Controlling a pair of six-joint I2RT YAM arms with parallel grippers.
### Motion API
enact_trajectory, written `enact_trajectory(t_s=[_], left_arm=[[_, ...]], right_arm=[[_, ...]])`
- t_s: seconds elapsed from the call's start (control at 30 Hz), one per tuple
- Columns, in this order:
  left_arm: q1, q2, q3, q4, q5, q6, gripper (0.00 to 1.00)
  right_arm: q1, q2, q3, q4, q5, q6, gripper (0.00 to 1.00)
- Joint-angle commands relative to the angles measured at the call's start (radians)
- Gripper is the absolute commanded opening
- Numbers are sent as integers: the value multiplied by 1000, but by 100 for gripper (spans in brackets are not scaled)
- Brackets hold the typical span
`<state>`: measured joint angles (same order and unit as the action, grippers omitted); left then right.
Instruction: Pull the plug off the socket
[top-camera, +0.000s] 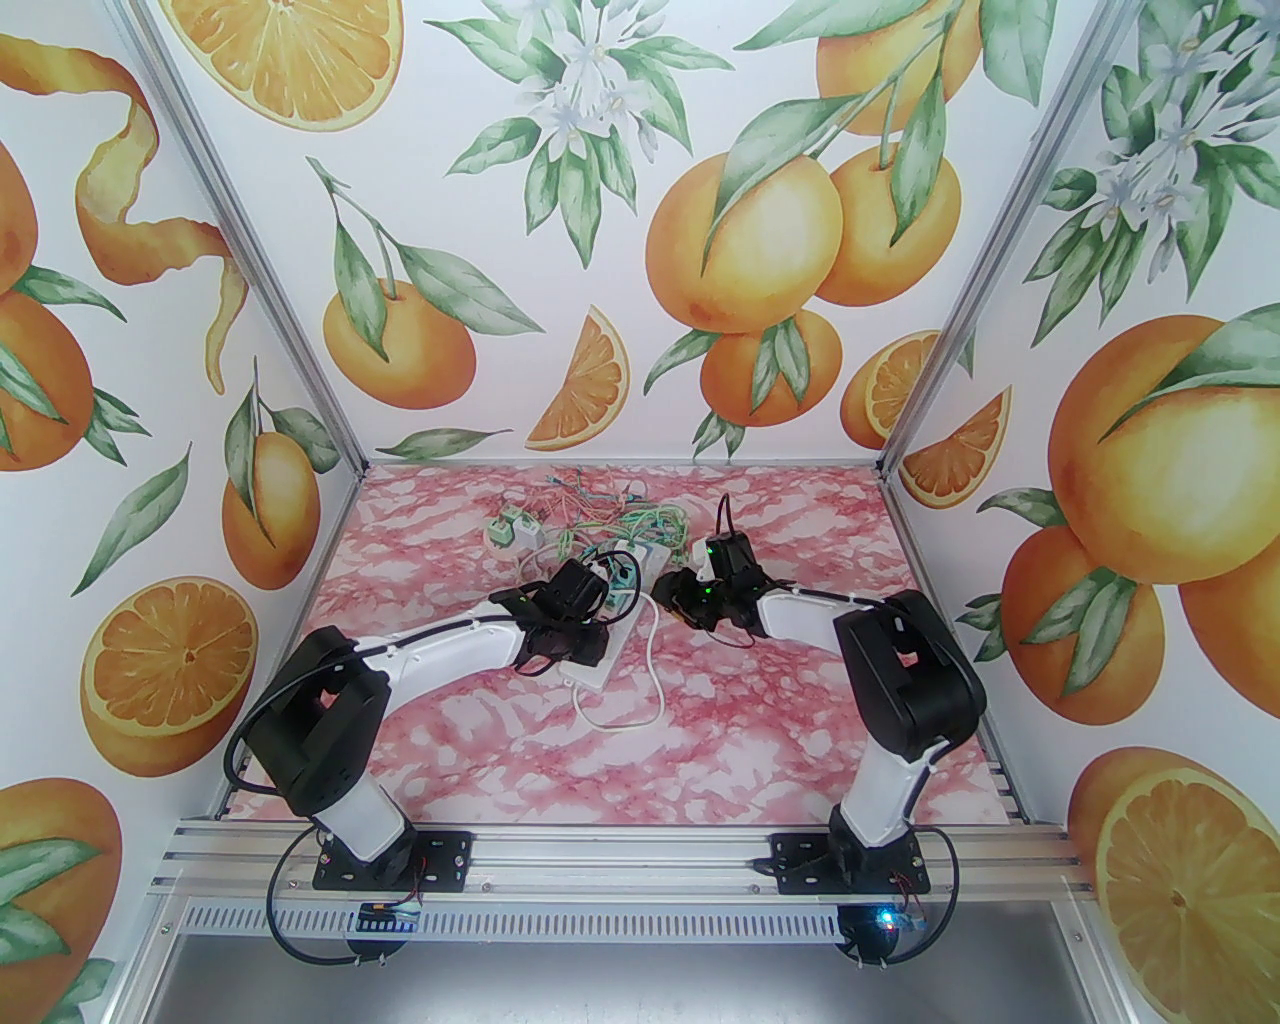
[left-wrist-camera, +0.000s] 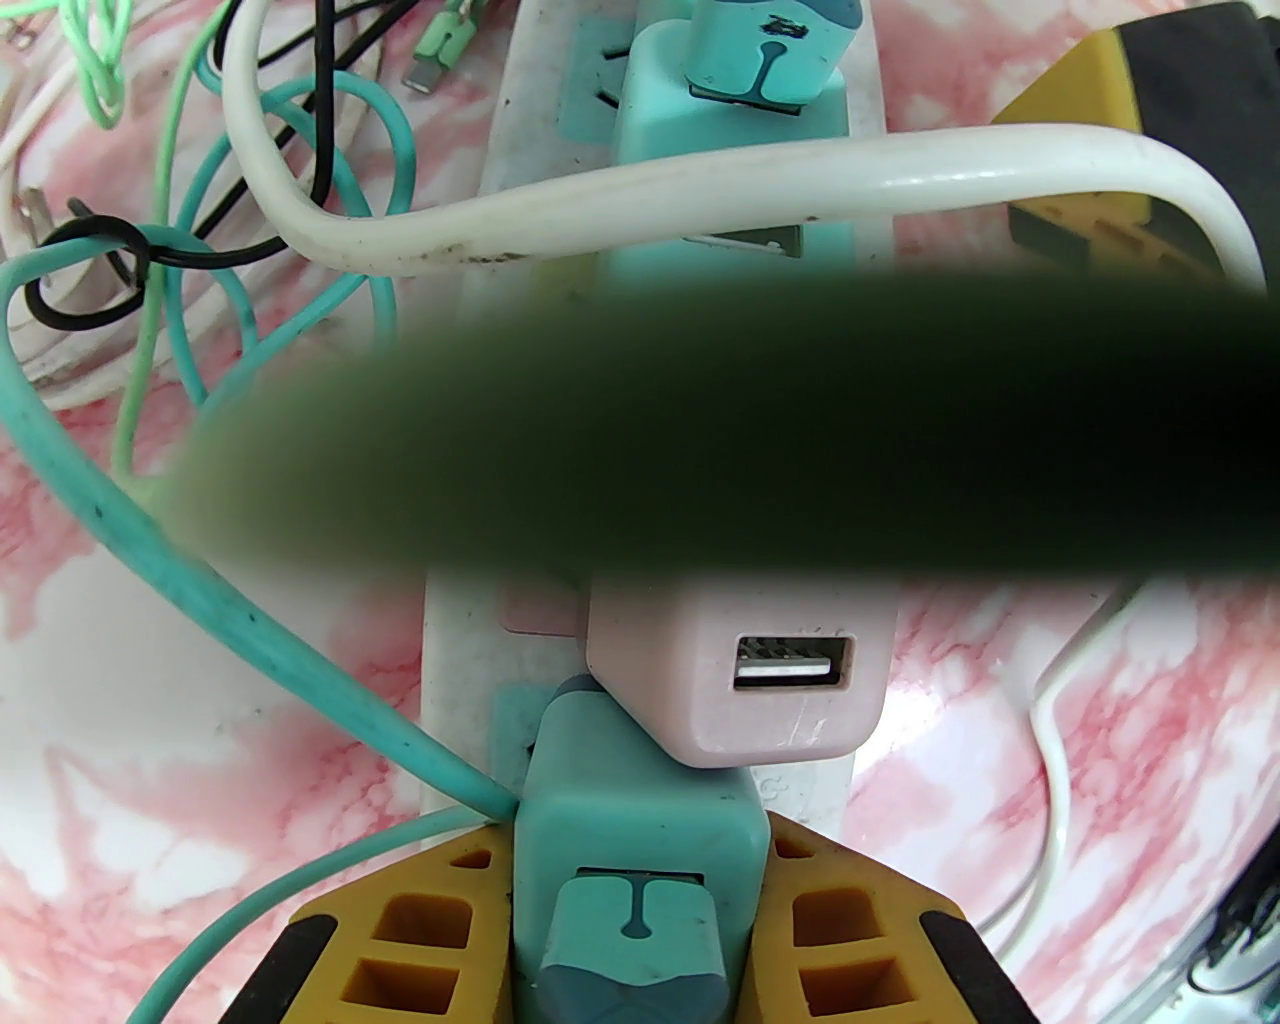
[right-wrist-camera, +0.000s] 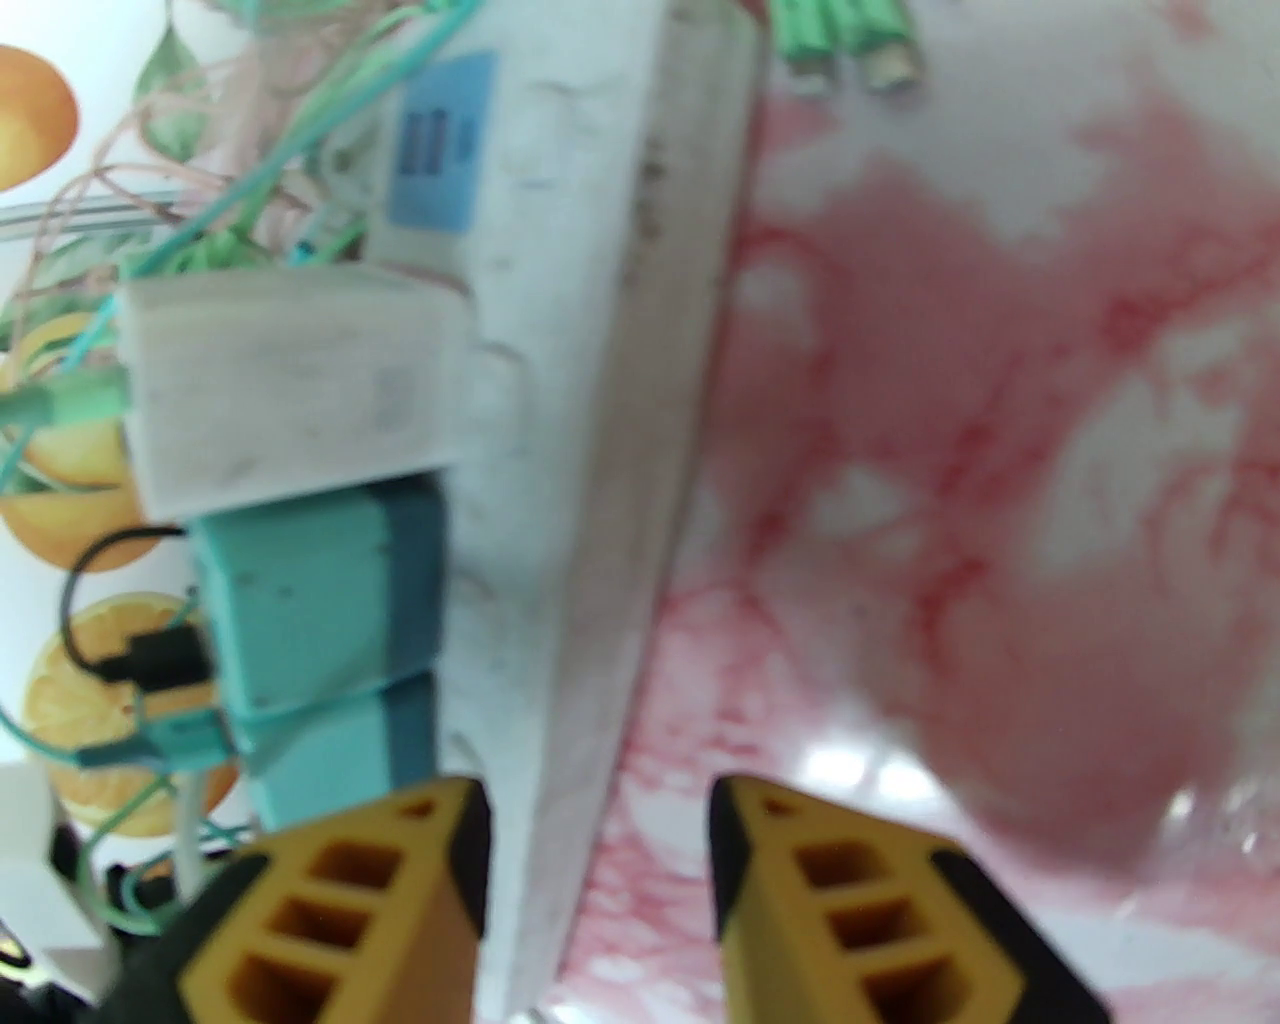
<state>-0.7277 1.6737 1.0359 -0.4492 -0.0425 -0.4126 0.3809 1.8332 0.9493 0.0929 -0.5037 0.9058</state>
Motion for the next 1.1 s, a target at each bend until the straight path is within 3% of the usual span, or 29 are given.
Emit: enact_trajectory(t_s=[0.0, 0.2, 0.43, 0.6, 1.07], left_arm=[[-6, 26, 39, 23, 7, -22, 24], [-9, 31, 47, 20, 4, -24, 25], [-12, 27, 50, 9, 0, -23, 25], [-13, 30, 61, -2, -1, -19, 25], [-14, 55, 87, -14, -5, 1, 25]], right_arm=[[46, 51, -36, 149, -85, 90, 44], [61, 105, -37, 190, -98, 131, 40], [59, 112, -10, 57, -42, 67, 31], [59, 129, 12, -25, -14, 22, 29], [74, 46, -28, -4, -73, 19, 41]])
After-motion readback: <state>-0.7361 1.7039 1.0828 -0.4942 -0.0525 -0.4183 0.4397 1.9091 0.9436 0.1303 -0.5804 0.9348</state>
